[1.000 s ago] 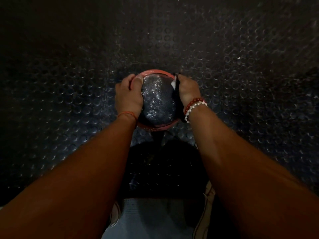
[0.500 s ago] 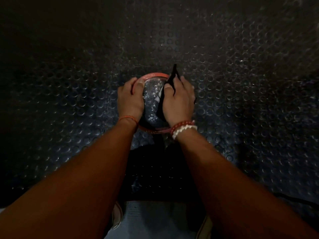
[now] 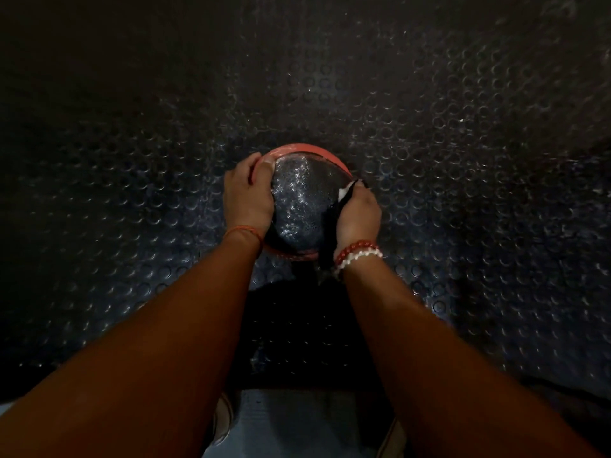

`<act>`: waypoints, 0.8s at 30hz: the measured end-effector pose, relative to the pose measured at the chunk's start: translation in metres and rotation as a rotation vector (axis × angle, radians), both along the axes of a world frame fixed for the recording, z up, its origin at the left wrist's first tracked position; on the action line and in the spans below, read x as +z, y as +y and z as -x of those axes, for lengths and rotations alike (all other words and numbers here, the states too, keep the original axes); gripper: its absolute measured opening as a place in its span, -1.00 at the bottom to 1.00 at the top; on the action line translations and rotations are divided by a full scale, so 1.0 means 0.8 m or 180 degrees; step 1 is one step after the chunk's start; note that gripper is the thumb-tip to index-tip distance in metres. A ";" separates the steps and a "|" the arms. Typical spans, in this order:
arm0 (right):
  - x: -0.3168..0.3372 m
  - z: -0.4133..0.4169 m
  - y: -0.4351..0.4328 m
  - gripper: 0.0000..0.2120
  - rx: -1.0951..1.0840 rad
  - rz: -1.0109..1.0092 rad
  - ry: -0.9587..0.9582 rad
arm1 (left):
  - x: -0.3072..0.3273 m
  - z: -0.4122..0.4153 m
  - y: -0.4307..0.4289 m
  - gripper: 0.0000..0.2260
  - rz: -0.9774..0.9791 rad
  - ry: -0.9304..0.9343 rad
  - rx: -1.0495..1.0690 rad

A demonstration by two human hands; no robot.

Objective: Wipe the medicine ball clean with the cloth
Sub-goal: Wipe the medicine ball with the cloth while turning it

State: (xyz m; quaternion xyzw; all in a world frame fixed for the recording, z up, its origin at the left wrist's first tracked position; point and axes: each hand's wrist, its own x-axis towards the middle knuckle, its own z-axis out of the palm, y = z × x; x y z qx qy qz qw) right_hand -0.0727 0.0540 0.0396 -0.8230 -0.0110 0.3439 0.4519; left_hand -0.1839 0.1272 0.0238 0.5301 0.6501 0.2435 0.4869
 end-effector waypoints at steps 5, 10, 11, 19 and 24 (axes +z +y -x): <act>0.011 0.034 0.000 -0.52 0.0860 -0.0002 -0.1060 | 0.003 0.004 0.004 -0.52 0.0040 -0.0018 -0.0006; -0.003 0.001 0.013 -0.59 0.1227 -0.0266 -0.1072 | 0.006 0.012 0.002 -0.53 0.0180 -0.0209 0.0094; -0.006 -0.005 0.016 -0.61 0.1138 -0.0289 -0.0829 | 0.006 0.012 0.002 -0.52 0.0181 -0.0229 0.0107; -0.018 -0.022 0.009 -0.68 -0.0564 -0.0302 0.1264 | -0.004 0.015 0.006 -0.72 0.0139 -0.0406 0.0262; -0.012 0.035 -0.005 -0.57 -0.0493 -0.0292 0.0194 | -0.002 0.014 0.018 -0.72 0.0237 -0.0414 0.0260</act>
